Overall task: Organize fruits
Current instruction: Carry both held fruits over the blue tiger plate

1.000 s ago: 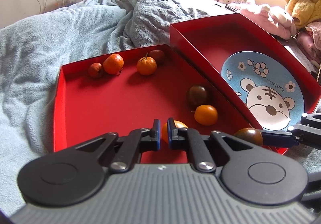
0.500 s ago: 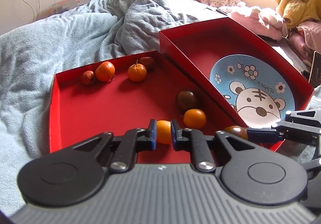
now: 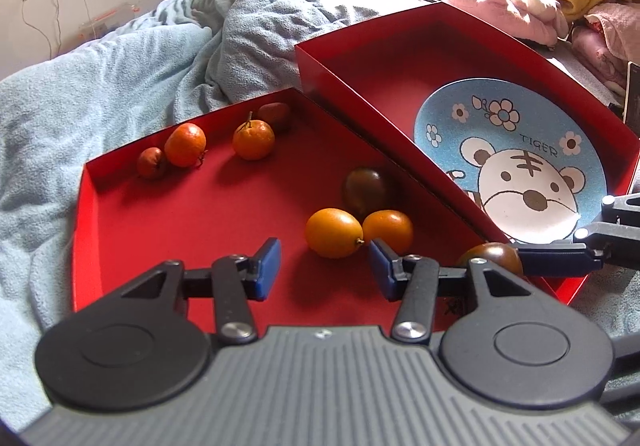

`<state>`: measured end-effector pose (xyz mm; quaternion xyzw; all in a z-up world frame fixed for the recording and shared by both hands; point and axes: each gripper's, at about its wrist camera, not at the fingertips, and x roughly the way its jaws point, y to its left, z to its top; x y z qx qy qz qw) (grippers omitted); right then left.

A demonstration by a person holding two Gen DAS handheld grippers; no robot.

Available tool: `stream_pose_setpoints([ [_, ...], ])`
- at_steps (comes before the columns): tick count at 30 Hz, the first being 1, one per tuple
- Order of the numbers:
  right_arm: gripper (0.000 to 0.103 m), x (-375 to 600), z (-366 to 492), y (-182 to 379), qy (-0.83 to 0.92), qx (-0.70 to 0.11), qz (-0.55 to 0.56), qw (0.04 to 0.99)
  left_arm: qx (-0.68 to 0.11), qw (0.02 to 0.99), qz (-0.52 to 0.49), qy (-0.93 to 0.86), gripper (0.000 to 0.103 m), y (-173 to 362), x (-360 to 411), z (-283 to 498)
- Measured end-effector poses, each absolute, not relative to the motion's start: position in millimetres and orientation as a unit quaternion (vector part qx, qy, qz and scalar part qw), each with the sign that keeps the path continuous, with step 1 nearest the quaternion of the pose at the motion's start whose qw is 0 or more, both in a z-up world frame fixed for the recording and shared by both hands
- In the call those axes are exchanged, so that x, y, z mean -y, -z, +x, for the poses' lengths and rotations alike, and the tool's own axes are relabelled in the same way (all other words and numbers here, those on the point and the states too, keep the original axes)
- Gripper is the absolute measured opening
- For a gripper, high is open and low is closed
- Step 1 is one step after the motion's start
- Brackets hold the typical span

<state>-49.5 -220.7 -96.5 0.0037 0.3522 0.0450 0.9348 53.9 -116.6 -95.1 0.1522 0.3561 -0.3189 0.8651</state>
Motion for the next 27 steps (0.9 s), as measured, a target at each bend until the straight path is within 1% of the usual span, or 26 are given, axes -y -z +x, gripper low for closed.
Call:
stream_pose_setpoints([
  [4,0.042,222.9,-49.0,96.8,-0.039,-0.355,0.004,0.934,-0.356,0.862,0.142,0.333,0.052,94.6,120.0,62.4],
  [5,0.042,222.8,-48.8,96.8,-0.038,-0.355,0.003,0.934,-0.354,0.863,0.143,0.331,0.053,95.3,120.3,63.9],
  [11,0.042,218.9,-45.8,98.8,-0.042,-0.358,-0.002,0.933,-0.364,0.861,0.124,0.333,0.052,97.8,116.0,67.7],
  [14,0.042,218.8,-46.2,98.4,-0.041,-0.357,-0.004,0.933,-0.369,0.858,0.121,0.335,0.049,98.8,115.3,66.2],
  [16,0.042,219.2,-46.6,98.4,-0.04,-0.357,-0.006,0.933,-0.373,0.855,0.12,0.339,0.039,98.7,115.7,66.3],
  [17,0.042,219.4,-47.1,98.3,-0.04,-0.358,-0.006,0.933,-0.374,0.855,0.119,0.338,0.038,98.7,115.6,66.2],
  [27,0.042,218.7,-57.6,83.6,-0.04,-0.341,-0.01,0.939,-0.36,0.868,0.141,0.311,0.037,93.3,113.0,54.0],
])
